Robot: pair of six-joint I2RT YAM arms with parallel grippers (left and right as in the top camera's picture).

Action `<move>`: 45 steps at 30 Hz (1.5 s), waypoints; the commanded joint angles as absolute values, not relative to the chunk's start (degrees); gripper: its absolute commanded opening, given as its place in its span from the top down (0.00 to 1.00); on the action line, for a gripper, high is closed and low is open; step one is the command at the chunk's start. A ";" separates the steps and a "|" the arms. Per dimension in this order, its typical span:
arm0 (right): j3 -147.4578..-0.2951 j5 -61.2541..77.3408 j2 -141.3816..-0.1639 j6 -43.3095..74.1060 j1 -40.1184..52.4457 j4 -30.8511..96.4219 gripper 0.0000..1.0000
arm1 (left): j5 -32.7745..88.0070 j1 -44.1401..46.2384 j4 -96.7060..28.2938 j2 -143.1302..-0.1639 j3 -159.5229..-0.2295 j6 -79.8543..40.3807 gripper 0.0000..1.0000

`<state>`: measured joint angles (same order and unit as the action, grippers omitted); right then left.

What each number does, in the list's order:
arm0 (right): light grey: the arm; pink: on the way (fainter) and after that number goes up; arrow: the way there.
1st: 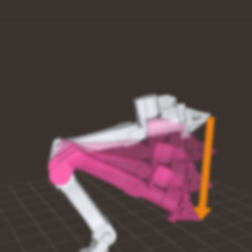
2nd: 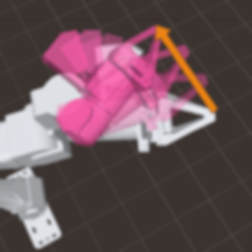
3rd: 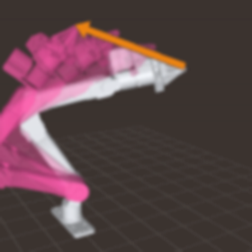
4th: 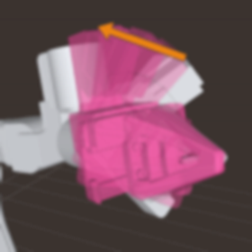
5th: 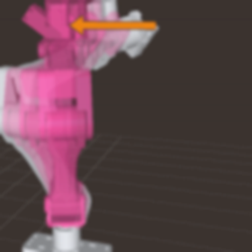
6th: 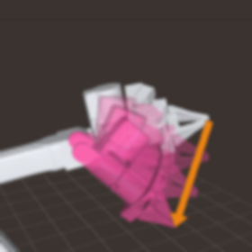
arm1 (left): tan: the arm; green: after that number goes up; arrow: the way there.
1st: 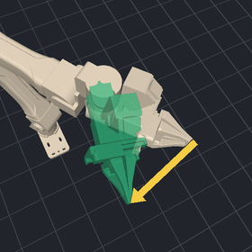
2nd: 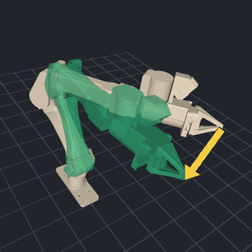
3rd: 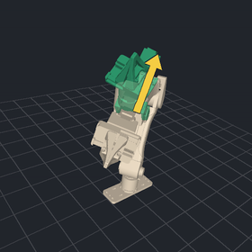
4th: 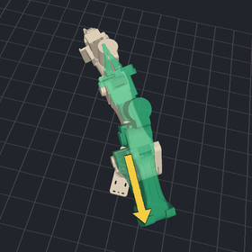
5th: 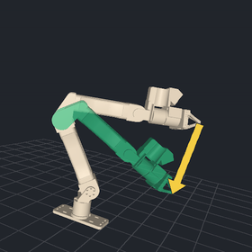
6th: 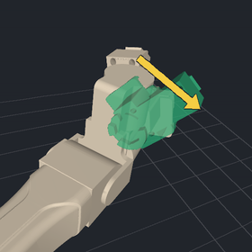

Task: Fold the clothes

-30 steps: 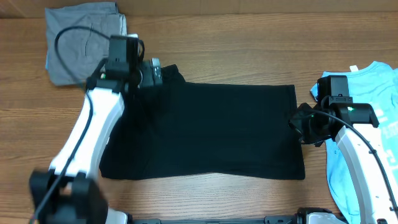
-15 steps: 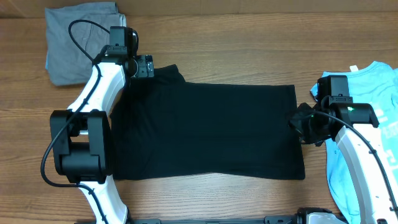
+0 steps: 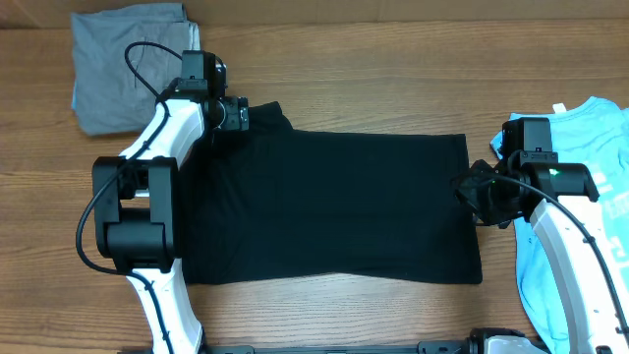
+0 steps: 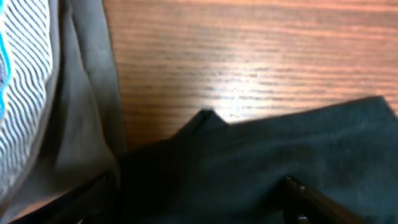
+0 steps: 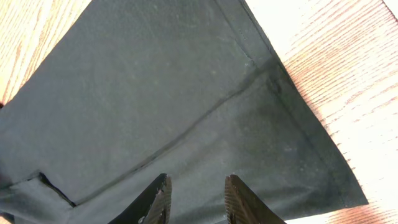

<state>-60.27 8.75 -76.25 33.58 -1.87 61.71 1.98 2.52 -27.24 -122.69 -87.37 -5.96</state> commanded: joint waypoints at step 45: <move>-92.07 -2.59 -111.63 28.01 -3.11 48.95 0.61 | 3.03 2.66 -23.88 -123.11 -88.66 -7.73 0.96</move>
<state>-89.91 -0.64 -109.51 28.40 -2.66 49.43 2.42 2.52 -23.99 -122.69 -87.37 -7.51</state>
